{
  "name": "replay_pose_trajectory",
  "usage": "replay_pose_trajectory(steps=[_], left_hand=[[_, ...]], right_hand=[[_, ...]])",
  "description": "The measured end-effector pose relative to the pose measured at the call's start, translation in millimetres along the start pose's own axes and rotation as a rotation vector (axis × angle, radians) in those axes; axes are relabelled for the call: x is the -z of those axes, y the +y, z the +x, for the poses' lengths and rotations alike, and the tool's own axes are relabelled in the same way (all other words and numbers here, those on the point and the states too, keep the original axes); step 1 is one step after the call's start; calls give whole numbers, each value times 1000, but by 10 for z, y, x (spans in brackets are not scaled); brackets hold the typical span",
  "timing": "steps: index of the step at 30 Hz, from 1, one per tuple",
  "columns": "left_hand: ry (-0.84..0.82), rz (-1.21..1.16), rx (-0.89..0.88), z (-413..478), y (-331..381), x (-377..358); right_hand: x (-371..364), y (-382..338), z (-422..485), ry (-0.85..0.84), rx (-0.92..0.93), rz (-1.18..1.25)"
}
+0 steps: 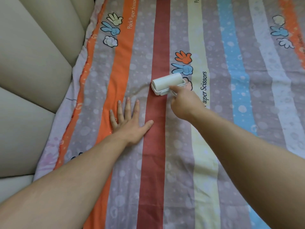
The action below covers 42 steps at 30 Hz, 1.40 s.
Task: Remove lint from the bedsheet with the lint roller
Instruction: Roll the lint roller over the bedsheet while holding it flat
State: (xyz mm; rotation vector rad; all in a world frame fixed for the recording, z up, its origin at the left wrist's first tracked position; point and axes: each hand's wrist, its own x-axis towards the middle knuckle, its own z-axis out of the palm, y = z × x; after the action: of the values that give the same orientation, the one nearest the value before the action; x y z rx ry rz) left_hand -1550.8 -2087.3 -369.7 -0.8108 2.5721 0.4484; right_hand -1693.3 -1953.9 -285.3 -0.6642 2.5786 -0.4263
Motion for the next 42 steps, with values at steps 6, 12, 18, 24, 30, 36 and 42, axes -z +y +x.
replay_pose_trajectory(steps=[6,12,18,24,30,36,42], left_hand=[[-39,-21,-11,7,-8,26],[-15,-17,-1,-35,27,45],[-44,-17,18,-160,74,121],[-31,24,19,-253,-67,145],[15,7,67,-108,-267,190],[29,-22,52,-23,-324,92],[37,-20,50,15,-321,22]], right_hand=[[-30,284,-327,-83,-12,-118],[-28,680,-1121,-148,-43,-211],[134,965,-1621,-229,-102,-259],[607,1087,-1778,-442,-133,-287],[737,616,-1364,-171,-92,-137],[144,-239,-345,21,83,-19],[-244,-476,172,-12,37,-74]])
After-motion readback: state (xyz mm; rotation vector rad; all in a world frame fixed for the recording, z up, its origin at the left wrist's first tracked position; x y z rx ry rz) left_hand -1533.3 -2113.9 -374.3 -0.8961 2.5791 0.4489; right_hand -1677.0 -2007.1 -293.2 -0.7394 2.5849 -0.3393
